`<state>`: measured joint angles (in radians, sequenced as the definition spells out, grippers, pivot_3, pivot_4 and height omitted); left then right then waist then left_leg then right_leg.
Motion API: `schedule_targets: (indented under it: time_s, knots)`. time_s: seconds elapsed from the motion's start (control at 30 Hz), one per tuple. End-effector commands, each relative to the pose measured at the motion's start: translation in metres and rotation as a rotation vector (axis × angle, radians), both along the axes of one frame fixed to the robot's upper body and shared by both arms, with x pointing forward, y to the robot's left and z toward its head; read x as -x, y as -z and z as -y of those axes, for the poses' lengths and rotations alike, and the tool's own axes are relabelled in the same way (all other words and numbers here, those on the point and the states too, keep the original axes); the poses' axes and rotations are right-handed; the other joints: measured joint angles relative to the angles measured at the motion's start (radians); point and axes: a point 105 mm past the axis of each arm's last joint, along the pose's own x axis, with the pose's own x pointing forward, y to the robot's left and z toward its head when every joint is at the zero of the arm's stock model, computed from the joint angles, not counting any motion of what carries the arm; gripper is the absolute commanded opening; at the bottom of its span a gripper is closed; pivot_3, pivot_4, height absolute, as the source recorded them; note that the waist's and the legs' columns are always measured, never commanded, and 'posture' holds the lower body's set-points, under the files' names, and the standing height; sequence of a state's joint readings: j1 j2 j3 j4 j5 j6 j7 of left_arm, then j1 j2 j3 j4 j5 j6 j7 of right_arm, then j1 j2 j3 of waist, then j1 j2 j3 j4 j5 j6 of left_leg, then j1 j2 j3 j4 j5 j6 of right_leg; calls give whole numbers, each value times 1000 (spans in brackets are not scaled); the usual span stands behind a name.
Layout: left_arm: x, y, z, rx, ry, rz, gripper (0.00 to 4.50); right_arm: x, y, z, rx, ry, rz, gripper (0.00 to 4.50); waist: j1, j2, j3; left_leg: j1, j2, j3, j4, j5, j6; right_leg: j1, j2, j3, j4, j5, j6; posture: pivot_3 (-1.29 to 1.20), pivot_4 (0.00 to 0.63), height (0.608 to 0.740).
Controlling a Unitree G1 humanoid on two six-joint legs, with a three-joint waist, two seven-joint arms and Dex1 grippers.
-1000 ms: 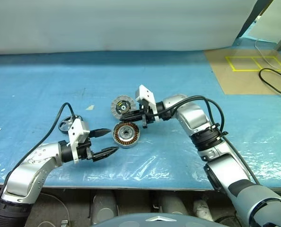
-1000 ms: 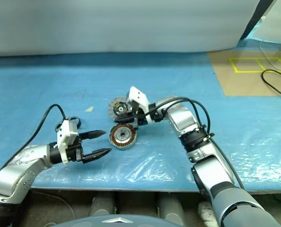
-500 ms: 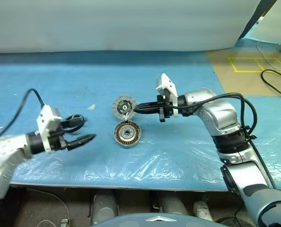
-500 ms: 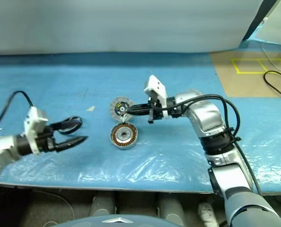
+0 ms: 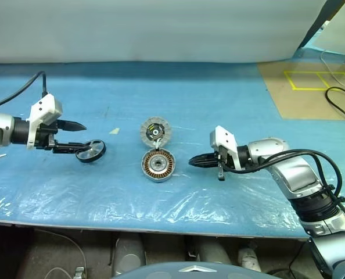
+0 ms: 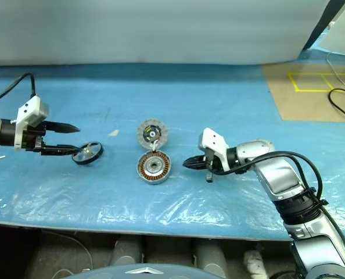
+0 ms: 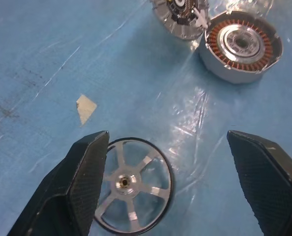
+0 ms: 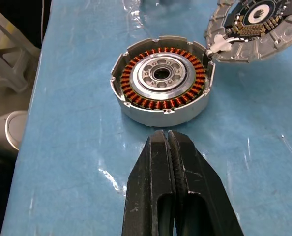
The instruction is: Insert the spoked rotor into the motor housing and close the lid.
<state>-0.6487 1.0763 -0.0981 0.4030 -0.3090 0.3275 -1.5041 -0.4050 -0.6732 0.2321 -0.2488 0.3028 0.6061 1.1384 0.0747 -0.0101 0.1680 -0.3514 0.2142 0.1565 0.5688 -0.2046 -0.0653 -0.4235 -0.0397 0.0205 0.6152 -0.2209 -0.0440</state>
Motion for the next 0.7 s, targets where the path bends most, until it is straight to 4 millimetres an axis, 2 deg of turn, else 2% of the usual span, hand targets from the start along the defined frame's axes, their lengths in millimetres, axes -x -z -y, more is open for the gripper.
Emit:
schedule_targets:
  time_s: [0.03,0.13,0.23,0.47,0.57,0.7]
  knots:
    - [-9,4,-1,-96,73,-20,4061,5,-17,-7,-67,-2,81,19,0,0,0,0,0,0,0,0,0,0,0,0,0,0,0,0,150,740]
    - [-20,9,2,-136,107,-25,4061,1,-23,-11,-134,34,148,19,3,0,0,0,0,0,1,0,0,0,0,0,1,0,0,0,150,740]
    - [-23,17,1,-178,120,-44,4061,2,-23,-16,-164,37,168,19,3,0,0,0,0,0,2,0,0,0,-1,0,2,0,0,0,150,740]
    - [-24,29,-14,-246,91,-92,4061,-7,-48,-31,-283,30,200,19,1,0,0,-1,0,-2,2,0,-1,0,-1,-1,2,0,0,0,150,740]
    - [-24,32,-18,-270,91,-96,4061,-2,-48,-39,-277,-11,186,19,4,0,0,-1,-1,-2,2,0,-1,0,-1,-1,3,0,0,0,150,740]
    - [-29,40,-14,-255,85,-91,4061,-2,-47,-40,-267,-22,173,19,10,0,0,-2,-1,-4,2,0,-1,1,-1,-2,3,1,1,0,150,740]
